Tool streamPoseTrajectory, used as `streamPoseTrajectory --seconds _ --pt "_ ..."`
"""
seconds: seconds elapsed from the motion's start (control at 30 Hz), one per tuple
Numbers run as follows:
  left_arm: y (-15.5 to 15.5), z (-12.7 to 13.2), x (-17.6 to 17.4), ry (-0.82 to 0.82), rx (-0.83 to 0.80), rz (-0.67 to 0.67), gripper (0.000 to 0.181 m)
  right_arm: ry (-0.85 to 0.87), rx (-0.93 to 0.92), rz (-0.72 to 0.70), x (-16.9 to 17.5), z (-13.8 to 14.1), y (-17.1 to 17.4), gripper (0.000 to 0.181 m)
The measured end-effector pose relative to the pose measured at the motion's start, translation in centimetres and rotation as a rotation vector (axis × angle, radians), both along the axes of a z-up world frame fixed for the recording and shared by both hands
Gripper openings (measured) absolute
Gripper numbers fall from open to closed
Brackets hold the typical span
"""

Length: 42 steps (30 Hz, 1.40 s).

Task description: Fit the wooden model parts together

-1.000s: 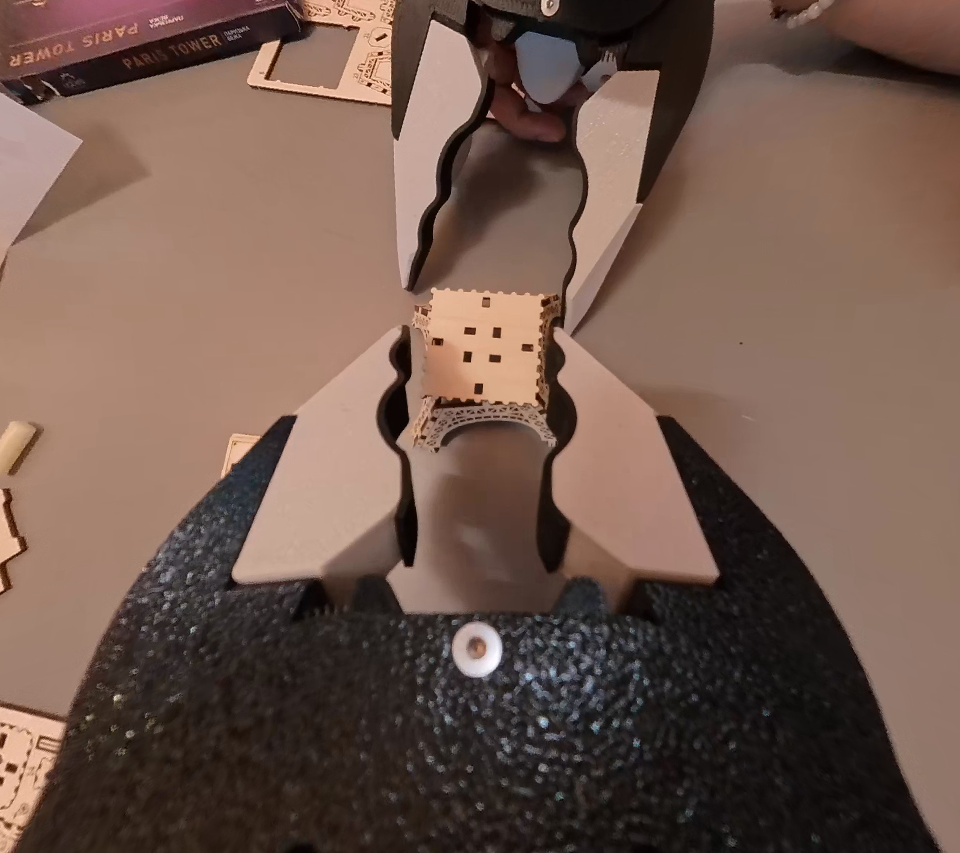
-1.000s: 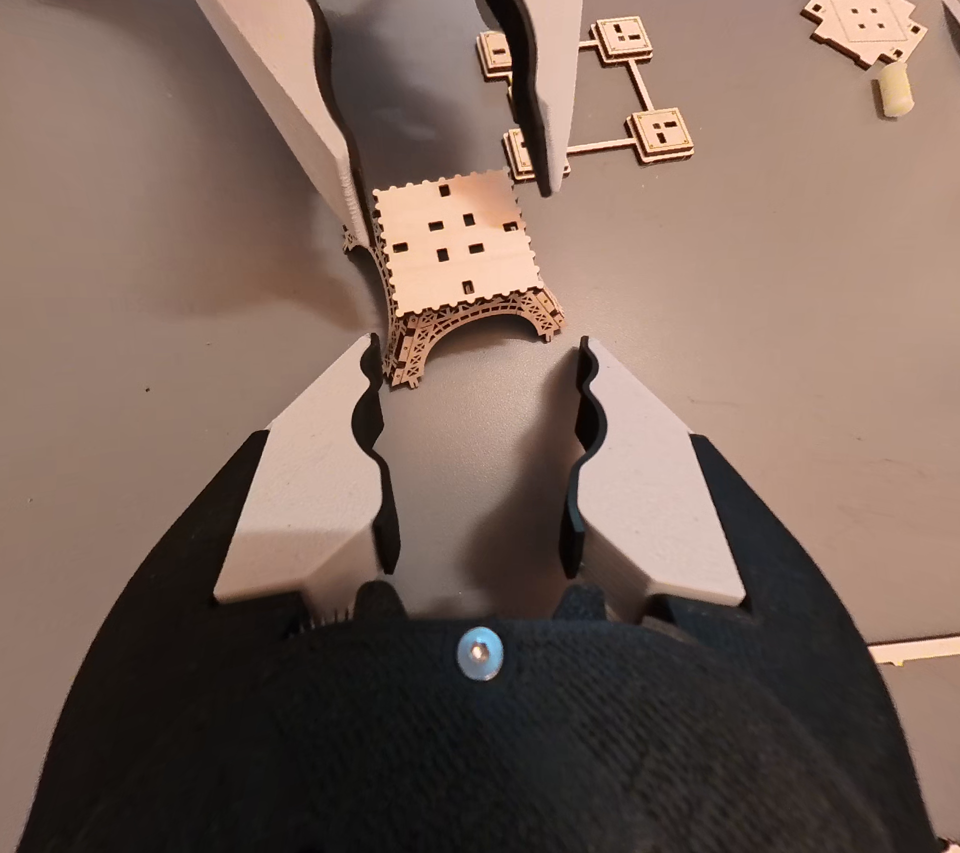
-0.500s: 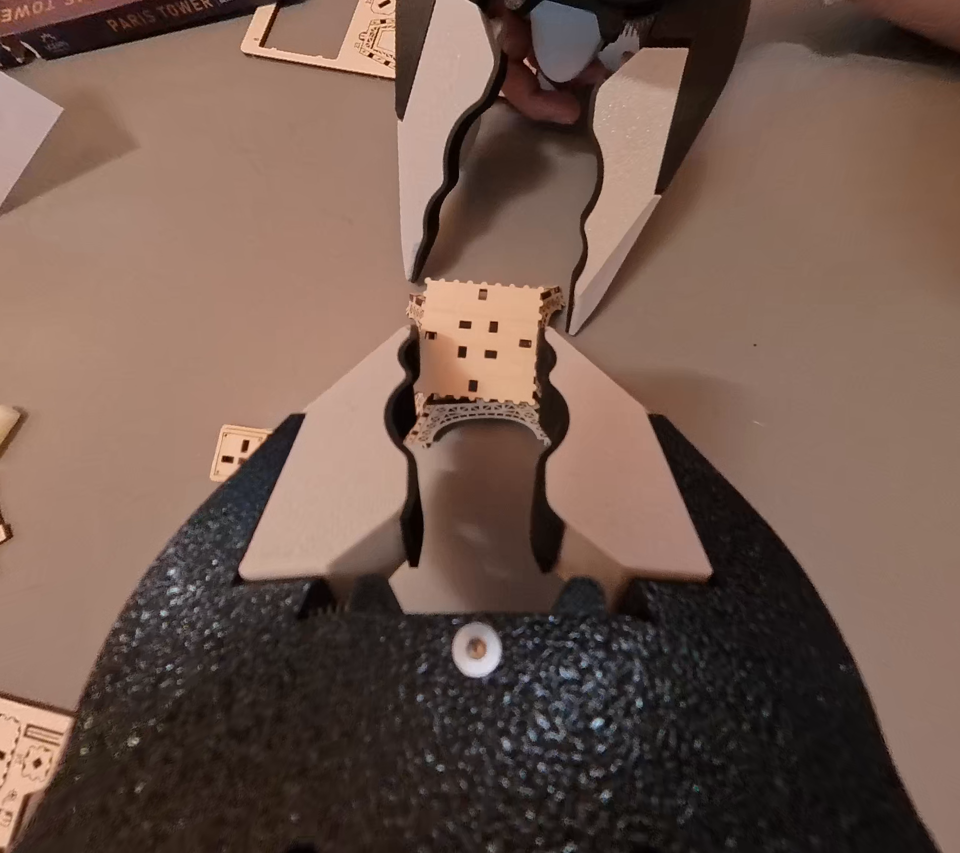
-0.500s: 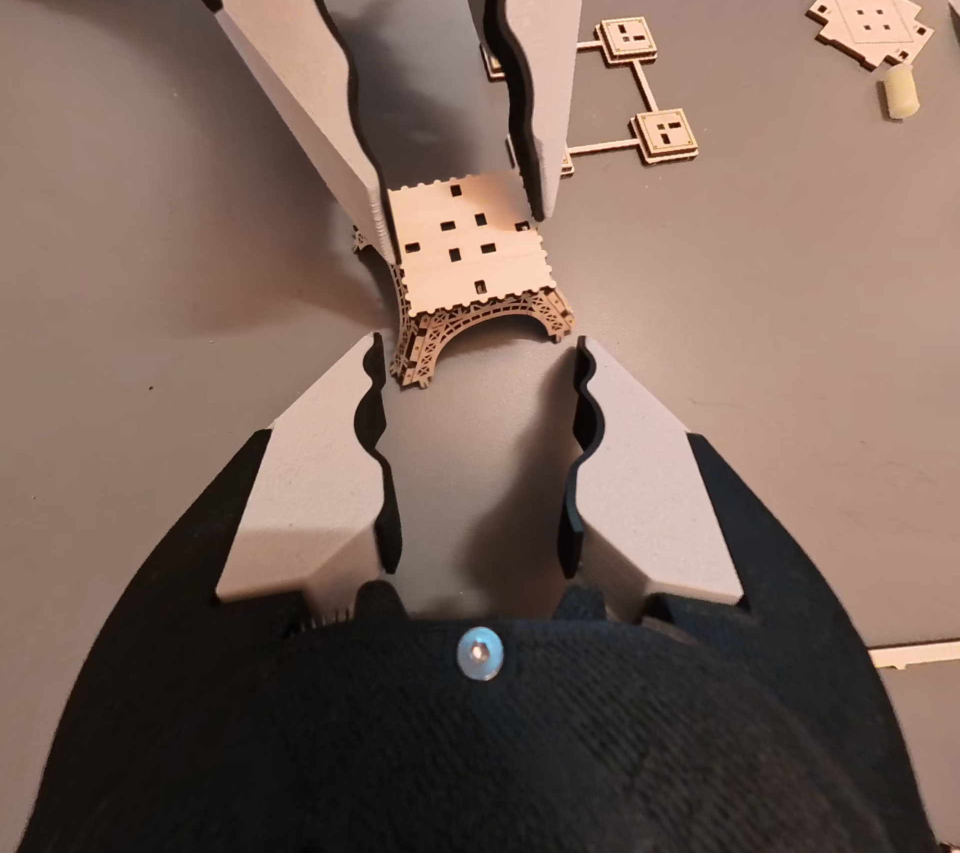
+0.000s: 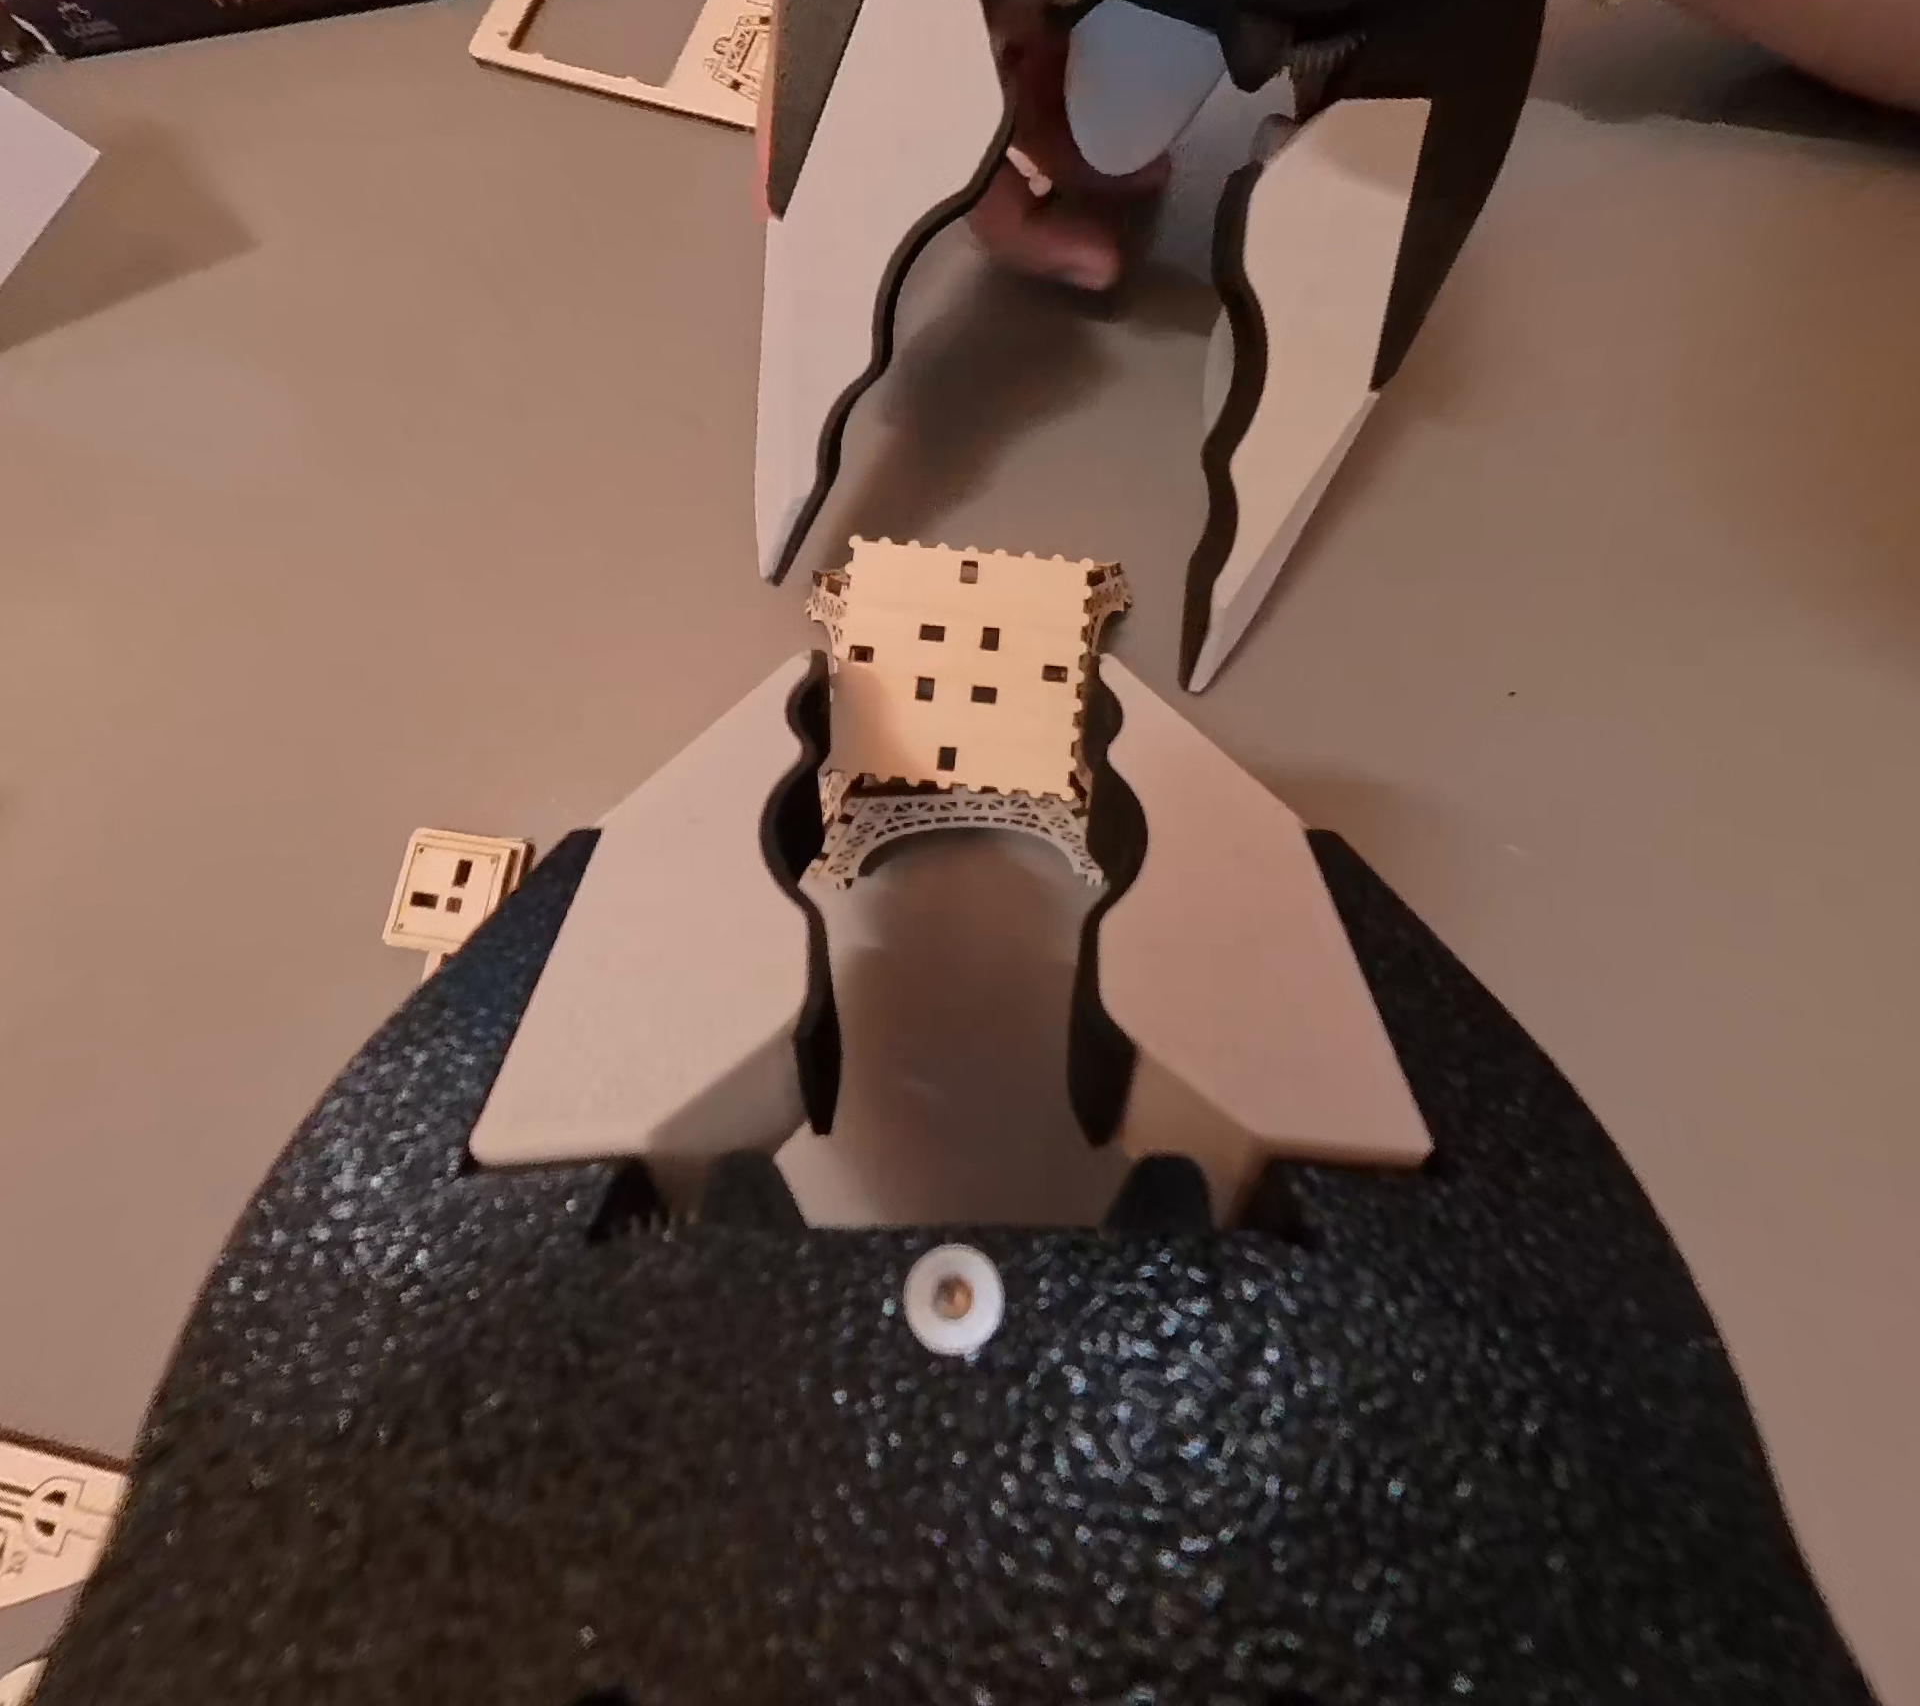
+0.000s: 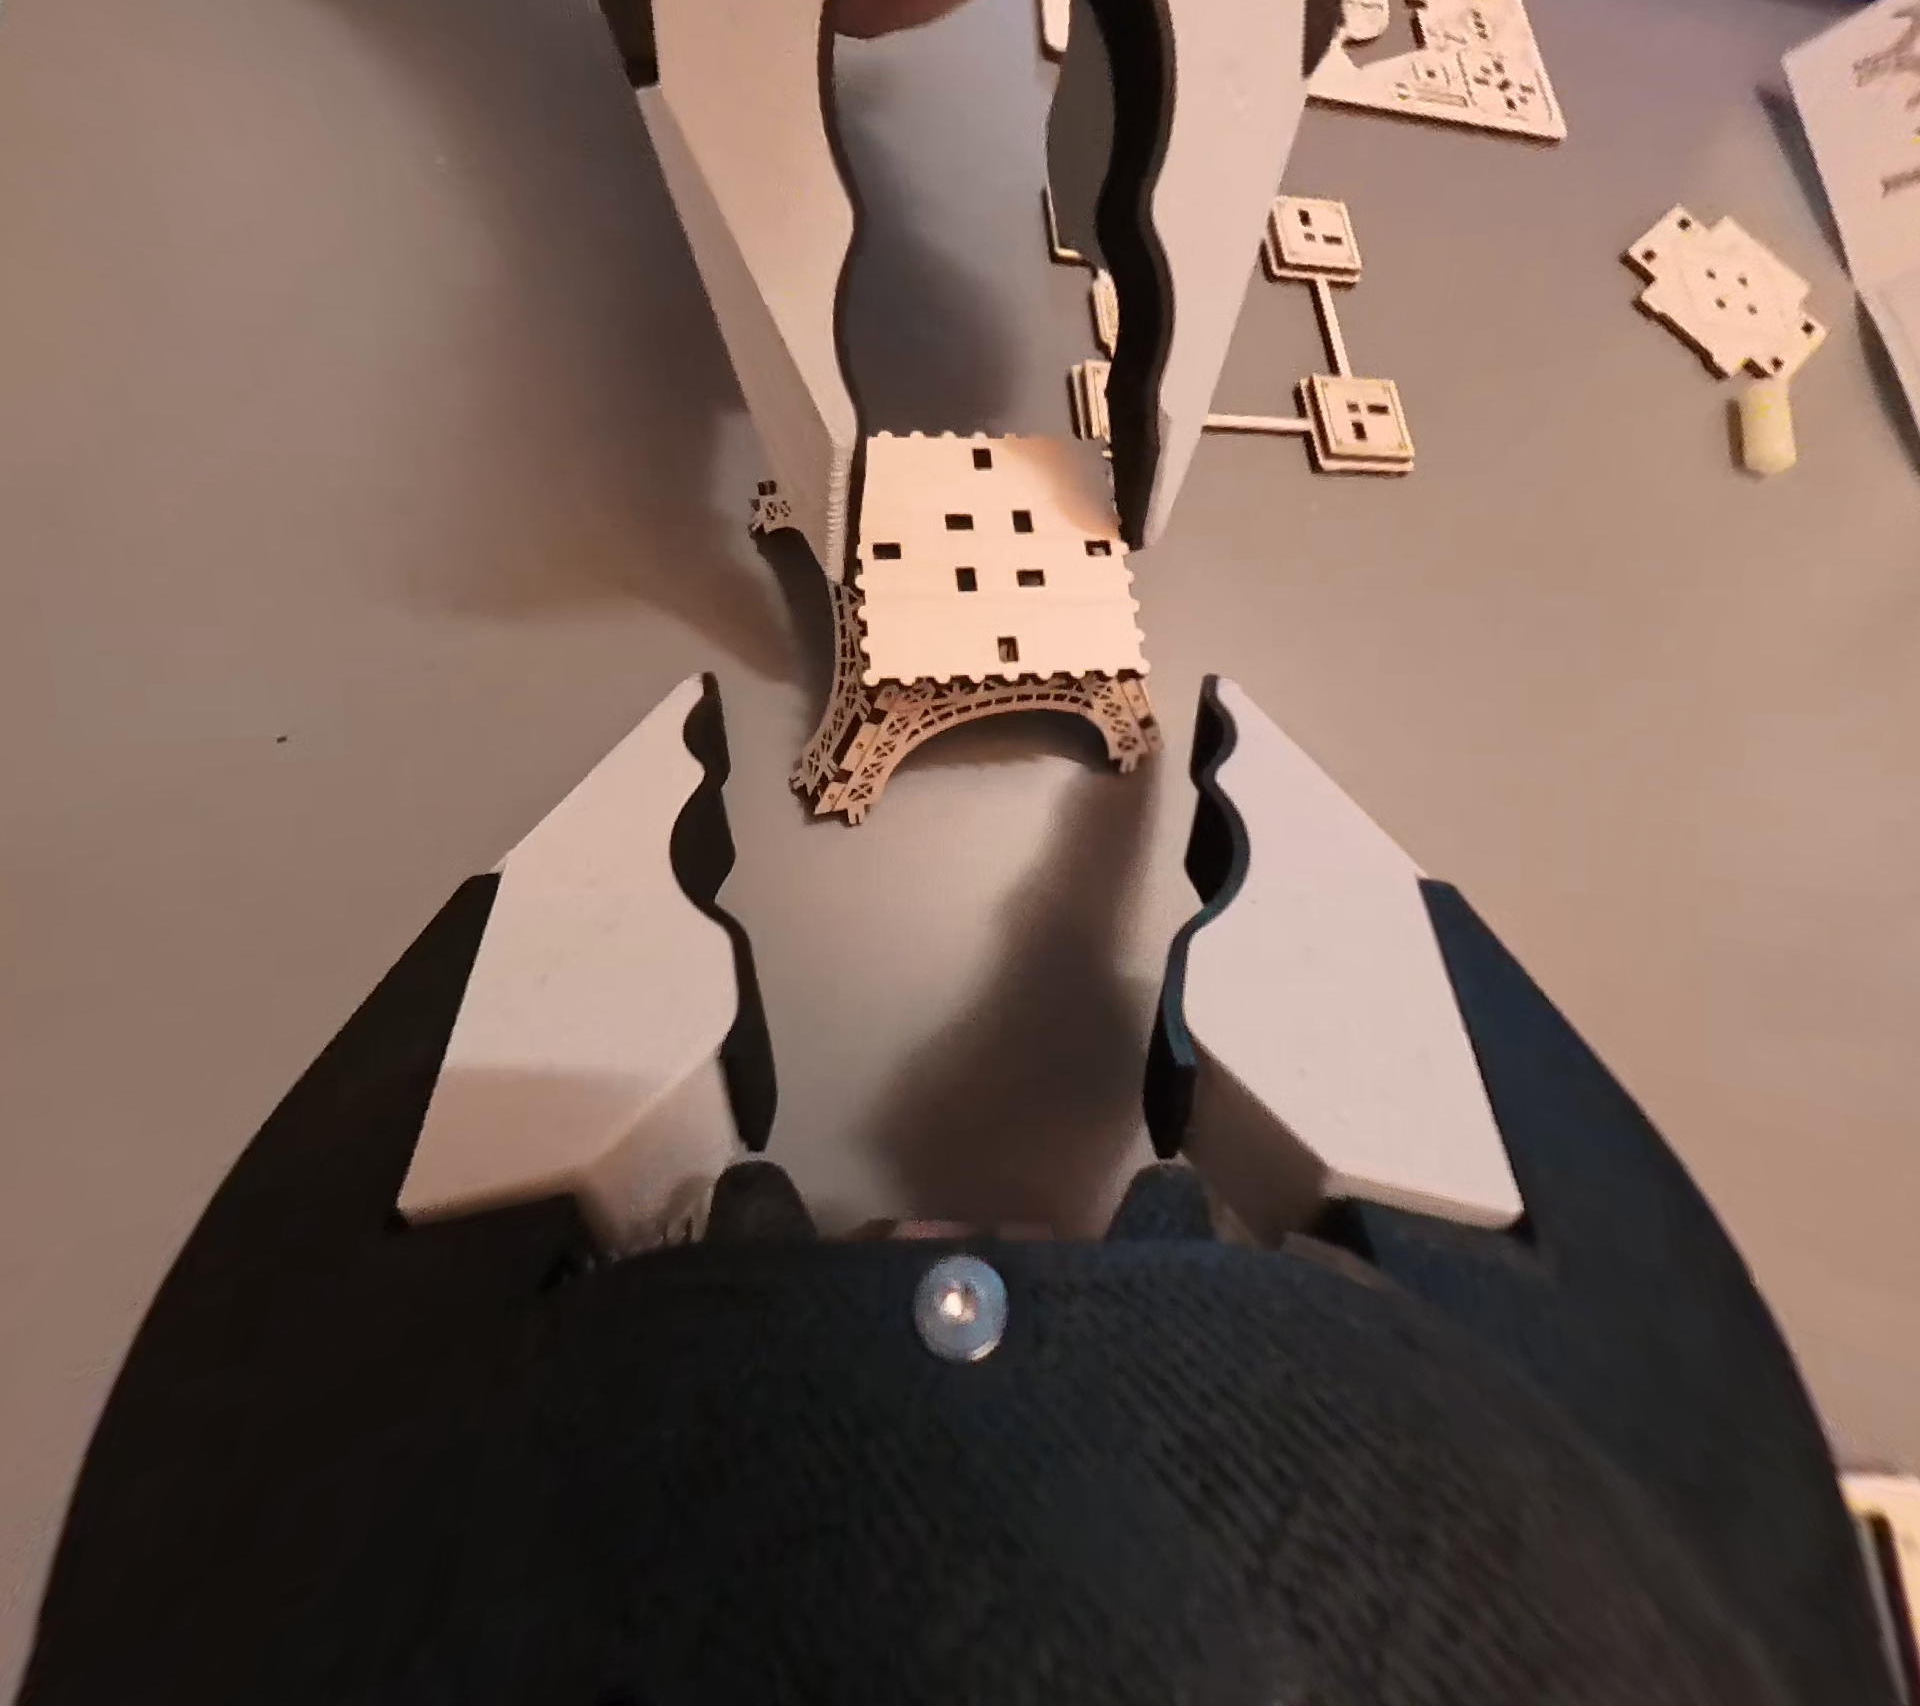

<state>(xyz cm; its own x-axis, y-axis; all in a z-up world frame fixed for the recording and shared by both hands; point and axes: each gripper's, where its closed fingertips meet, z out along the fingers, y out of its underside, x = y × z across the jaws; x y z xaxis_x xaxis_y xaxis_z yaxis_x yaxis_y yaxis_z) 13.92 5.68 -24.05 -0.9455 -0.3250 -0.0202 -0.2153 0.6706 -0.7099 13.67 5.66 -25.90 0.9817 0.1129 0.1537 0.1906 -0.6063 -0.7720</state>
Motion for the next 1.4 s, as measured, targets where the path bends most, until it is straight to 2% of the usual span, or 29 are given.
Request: streamPoseTrajectory --seconds 0.2,0.6,0.83,1.4 --pt "-0.01 -0.02 -0.01 -0.006 -0.009 -0.003 0.046 0.061 -0.007 0.081 0.11 0.02 0.66 0.062" --pt "0.30 -0.05 -0.52 -0.007 0.017 0.053 0.046 0.038 -0.024 0.012 -0.16 -0.33 0.92 0.063" --pt "0.31 -0.17 -0.54 0.004 0.027 0.031 0.046 0.037 -0.024 0.011 -0.17 -0.34 0.92 0.063" --pt "0.48 -0.49 -0.52 0.022 0.111 0.109 0.046 0.034 -0.023 0.013 -0.21 -0.34 0.92 0.063"
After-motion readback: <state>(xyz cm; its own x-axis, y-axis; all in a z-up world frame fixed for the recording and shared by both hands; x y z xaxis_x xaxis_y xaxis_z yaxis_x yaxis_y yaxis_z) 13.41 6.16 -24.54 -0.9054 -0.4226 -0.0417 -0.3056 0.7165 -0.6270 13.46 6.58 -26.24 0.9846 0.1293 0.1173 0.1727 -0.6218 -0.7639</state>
